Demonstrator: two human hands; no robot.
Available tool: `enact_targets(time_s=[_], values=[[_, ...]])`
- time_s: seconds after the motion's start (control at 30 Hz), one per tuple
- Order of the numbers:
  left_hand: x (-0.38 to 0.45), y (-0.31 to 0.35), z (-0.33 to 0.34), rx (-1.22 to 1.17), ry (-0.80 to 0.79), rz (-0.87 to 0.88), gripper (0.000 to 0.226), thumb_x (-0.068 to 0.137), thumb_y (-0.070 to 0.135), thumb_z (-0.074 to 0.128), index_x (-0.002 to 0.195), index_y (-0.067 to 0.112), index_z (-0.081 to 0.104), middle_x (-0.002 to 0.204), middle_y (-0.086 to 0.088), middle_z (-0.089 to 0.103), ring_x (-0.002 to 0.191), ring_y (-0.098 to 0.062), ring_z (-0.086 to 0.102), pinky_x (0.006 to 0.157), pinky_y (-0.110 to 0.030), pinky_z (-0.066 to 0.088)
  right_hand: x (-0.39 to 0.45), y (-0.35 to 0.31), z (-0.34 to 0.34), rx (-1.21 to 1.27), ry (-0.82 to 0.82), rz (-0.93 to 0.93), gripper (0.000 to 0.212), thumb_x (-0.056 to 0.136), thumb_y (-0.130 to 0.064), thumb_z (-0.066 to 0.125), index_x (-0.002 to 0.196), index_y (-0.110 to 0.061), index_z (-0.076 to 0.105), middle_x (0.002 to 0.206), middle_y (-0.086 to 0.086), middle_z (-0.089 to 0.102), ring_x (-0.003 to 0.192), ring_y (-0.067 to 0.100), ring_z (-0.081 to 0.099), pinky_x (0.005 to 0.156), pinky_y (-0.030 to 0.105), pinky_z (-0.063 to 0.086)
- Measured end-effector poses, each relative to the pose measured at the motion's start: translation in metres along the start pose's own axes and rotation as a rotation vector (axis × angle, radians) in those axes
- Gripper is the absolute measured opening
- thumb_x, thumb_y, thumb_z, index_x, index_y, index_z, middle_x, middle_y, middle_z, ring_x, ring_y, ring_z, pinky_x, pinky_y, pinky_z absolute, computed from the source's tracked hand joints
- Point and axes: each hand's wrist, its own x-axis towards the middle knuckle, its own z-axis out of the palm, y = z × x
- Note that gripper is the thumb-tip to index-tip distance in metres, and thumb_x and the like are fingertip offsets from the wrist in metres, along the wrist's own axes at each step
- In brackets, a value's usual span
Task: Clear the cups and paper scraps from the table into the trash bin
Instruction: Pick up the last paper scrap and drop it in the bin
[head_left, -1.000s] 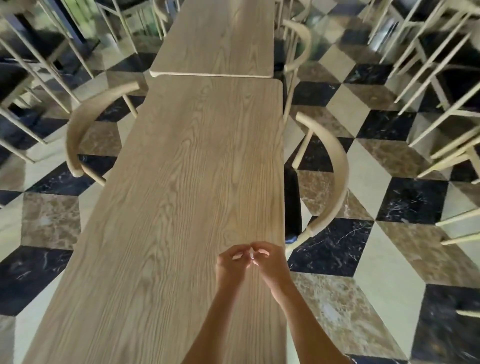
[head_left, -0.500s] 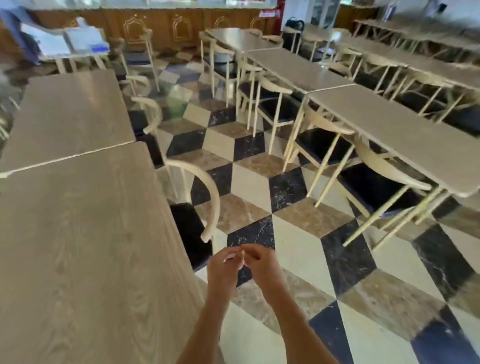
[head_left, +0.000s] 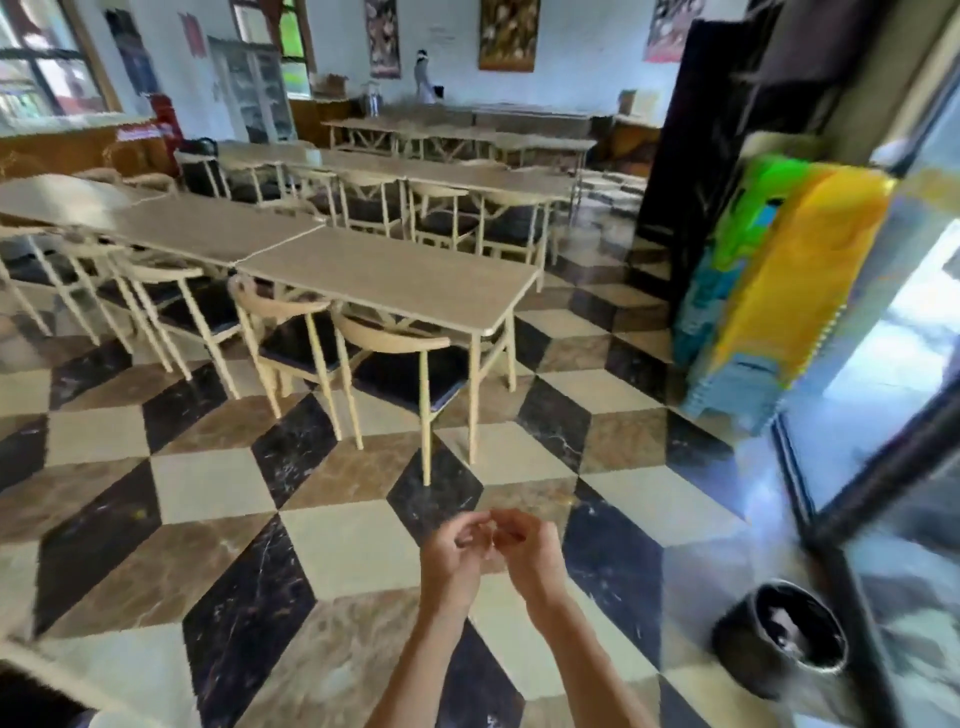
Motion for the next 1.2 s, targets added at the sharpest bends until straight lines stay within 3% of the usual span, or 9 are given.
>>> enact_targets(time_s=[0.1,0.23,0.37,0.5,0.7,0.8,0.87,1.07,1.2], values=[[-0.010,0.010,0.103,0.032,-0.161,0.030,0.014,0.090,0.018,0.072,0.085,0.031,0.071,0.076,0.014,0.076,0.070,0.007,0.071,0.058,-0.006,0.051,-0.003,0.017,-0.102,0.064,0.142,0.050,0.029,0.086,0.007,0.058,0.090,-0.011,0.080,0.086,0.008,0.080,0.083,0.027,0.077,0.075,0.040,0.062],[-0.023,0.018,0.216,0.072,-0.369,0.011,0.008,0.091,0.022,0.070,0.097,0.023,0.075,0.090,0.004,0.079,0.083,-0.009,0.074,0.077,-0.025,0.059,-0.009,0.041,-0.212,0.130,0.334,0.088,0.026,0.085,0.008,0.058,0.090,-0.005,0.079,0.084,0.016,0.079,0.074,0.025,0.075,0.060,0.030,0.060],[-0.032,0.020,0.318,0.144,-0.528,0.111,0.021,0.087,0.013,0.075,0.078,0.031,0.071,0.072,0.015,0.077,0.070,0.001,0.072,0.065,-0.014,0.055,-0.010,0.072,-0.304,0.078,0.500,0.116,0.017,0.085,-0.003,0.065,0.092,-0.007,0.080,0.084,0.011,0.081,0.084,0.029,0.077,0.074,0.039,0.059],[-0.026,0.017,0.414,0.177,-0.674,0.069,0.014,0.084,0.014,0.077,0.081,0.028,0.074,0.081,0.001,0.079,0.083,-0.020,0.076,0.079,-0.040,0.062,0.003,0.104,-0.385,0.059,0.609,0.123,0.014,0.080,-0.001,0.063,0.083,-0.003,0.077,0.078,0.019,0.077,0.070,0.017,0.069,0.065,0.035,0.051],[0.001,0.010,0.557,0.209,-0.820,0.032,0.009,0.084,0.014,0.078,0.091,0.018,0.078,0.084,-0.005,0.079,0.085,-0.024,0.076,0.083,-0.045,0.062,0.050,0.142,-0.496,0.121,0.782,0.220,0.025,0.081,-0.003,0.064,0.074,-0.023,0.078,0.070,0.002,0.077,0.063,0.012,0.068,0.061,0.034,0.053],[0.007,0.015,0.616,0.227,-0.881,0.030,0.006,0.083,0.017,0.079,0.089,0.021,0.079,0.076,0.006,0.080,0.077,-0.013,0.077,0.073,-0.027,0.062,0.066,0.152,-0.544,0.116,0.822,0.248,0.009,0.078,-0.007,0.061,0.075,-0.005,0.069,0.063,0.000,0.066,0.060,0.012,0.055,0.060,0.032,0.042],[0.008,0.018,0.647,0.245,-0.909,0.027,0.014,0.083,0.018,0.078,0.077,0.031,0.075,0.072,0.018,0.077,0.072,-0.002,0.074,0.062,-0.010,0.055,0.074,0.158,-0.571,0.098,0.824,0.276,0.013,0.078,-0.006,0.061,0.069,-0.013,0.067,0.061,-0.008,0.062,0.058,0.007,0.053,0.060,0.026,0.041],[0.022,0.004,0.734,0.318,-0.944,0.008,0.029,0.084,0.010,0.075,0.069,0.034,0.070,0.065,0.017,0.075,0.068,0.000,0.072,0.060,-0.012,0.055,0.110,0.208,-0.640,0.158,0.819,0.377,0.019,0.080,0.001,0.061,0.076,-0.016,0.069,0.063,-0.011,0.061,0.061,0.006,0.056,0.062,0.025,0.044],[0.035,-0.021,0.777,0.386,-0.885,-0.034,0.024,0.084,0.009,0.075,0.070,0.028,0.071,0.070,0.005,0.076,0.073,-0.016,0.075,0.061,-0.015,0.056,0.137,0.255,-0.669,0.138,0.772,0.438,0.013,0.079,-0.003,0.062,0.073,-0.011,0.071,0.061,-0.006,0.066,0.062,0.007,0.060,0.062,0.030,0.048]])
